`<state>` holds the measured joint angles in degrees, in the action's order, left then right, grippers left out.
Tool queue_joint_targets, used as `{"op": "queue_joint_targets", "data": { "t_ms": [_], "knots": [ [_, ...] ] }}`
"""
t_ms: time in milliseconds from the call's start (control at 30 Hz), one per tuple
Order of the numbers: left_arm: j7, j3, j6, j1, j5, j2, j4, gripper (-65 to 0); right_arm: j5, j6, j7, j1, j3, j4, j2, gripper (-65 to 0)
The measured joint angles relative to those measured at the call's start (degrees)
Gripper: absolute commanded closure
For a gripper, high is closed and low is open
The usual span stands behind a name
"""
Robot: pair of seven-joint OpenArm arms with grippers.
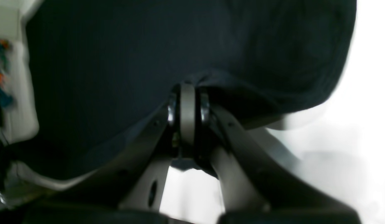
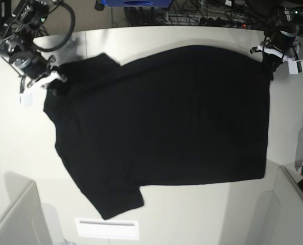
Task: Fold the T-shirt properly
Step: 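Lift the shoulder corners and pull them toward the hem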
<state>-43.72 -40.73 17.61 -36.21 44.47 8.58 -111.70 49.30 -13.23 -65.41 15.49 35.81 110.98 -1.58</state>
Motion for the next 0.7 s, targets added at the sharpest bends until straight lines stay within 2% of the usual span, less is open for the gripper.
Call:
{"op": "queue_joint_targets", "data": {
  "t_ms": [67,133,300,467,567,700],
  "knots": [
    [-4.8,-1.1,-1.3,2.2,1.1,-0.3,0.2,0.0,-0.7,2.3,-1.4,-2.7,0.0,-0.3,0.0,0.0],
    [-7.4,-3.0,-1.3,5.4,2.8,-0.6,0.2,0.0,-0.3,2.6,-2.0,-6.0,0.0,-1.5,-0.1,0.0],
    [-13.4,-3.8,-1.3,13.6,2.6,-0.6,0.4,0.0,-0.3,3.0,-2.7,-13.2,-0.4,-11.6,-0.9,0.0],
    [-14.2,-2.6,-4.2,20.0,-3.8,-0.6,0.6,0.0,-0.9,3.1,-1.7,-19.2,-0.3,-23.0,-3.0,0.0],
    [-14.0,-0.3,-4.1,23.2,-5.6,-0.5,1.7,0.0,-3.2,3.1,0.6,-22.1,-0.6,-26.9,-4.2,0.0],
    [-14.1,1.5,-4.2,26.2,-9.6,-0.6,4.9,0.0,-6.4,3.2,0.9,-24.5,-0.5,-31.3,-4.7,0.0]
  ]
}}
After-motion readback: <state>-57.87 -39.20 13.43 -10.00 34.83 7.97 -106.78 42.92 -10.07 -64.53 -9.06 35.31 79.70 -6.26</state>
